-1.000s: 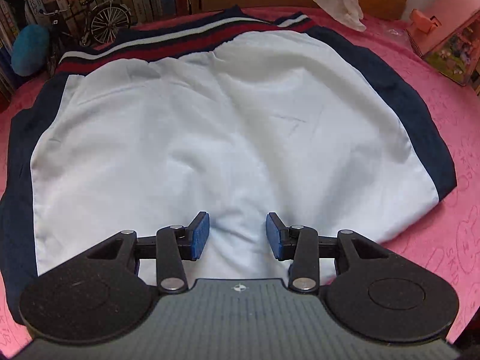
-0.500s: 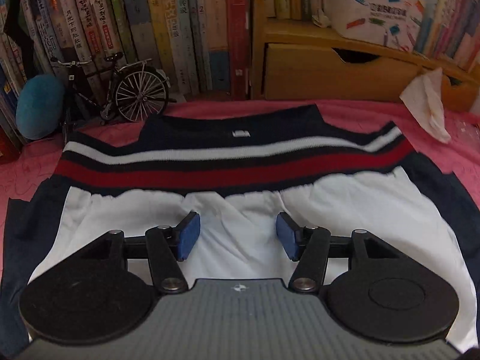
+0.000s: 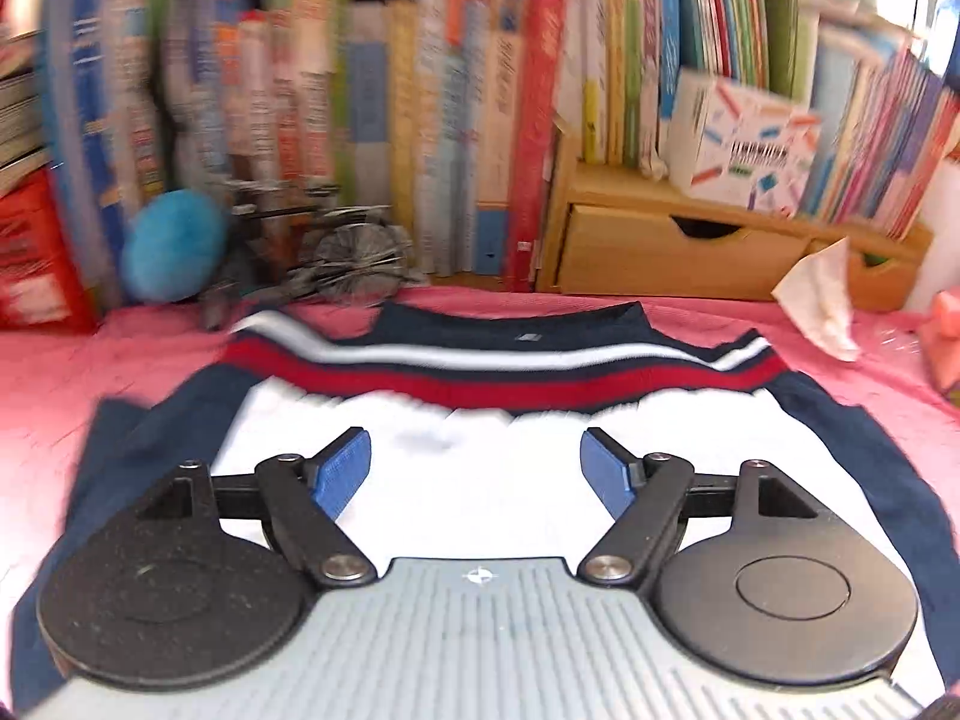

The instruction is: Fold clothes

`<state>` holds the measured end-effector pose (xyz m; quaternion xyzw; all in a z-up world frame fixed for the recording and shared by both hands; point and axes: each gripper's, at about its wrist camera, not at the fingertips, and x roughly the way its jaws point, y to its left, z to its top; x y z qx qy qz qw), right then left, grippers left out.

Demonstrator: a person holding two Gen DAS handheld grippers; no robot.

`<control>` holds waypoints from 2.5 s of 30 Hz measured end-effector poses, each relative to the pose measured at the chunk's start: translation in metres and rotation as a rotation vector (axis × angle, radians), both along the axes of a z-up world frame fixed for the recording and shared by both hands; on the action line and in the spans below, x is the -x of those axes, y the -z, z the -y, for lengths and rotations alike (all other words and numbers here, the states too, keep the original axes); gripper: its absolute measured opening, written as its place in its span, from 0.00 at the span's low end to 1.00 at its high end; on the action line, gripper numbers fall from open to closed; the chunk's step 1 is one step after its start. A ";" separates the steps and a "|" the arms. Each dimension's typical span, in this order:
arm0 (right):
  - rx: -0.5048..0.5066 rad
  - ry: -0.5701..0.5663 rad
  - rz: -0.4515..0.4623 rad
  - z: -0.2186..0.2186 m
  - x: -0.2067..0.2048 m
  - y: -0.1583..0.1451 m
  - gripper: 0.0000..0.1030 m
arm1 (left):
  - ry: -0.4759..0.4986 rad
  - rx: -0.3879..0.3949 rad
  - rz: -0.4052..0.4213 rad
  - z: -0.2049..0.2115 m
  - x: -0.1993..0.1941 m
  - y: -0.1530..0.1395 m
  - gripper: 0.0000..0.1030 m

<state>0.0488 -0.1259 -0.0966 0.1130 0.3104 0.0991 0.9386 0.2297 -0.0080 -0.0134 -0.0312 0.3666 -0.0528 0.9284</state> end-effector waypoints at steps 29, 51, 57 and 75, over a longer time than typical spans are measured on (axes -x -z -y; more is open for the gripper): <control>-0.472 0.464 0.057 0.167 0.011 0.006 0.63 | -0.452 0.647 0.125 -0.131 0.183 0.017 0.97; -0.355 0.420 0.062 0.197 -0.065 -0.009 0.10 | -0.622 0.600 0.217 -0.169 0.158 0.002 0.07; -0.376 0.337 0.161 0.202 -0.009 -0.052 0.08 | -0.544 0.675 0.258 -0.187 0.209 -0.037 0.06; 0.664 0.114 0.304 0.175 0.139 -0.025 0.64 | -0.126 -0.375 0.276 -0.141 0.298 -0.015 0.59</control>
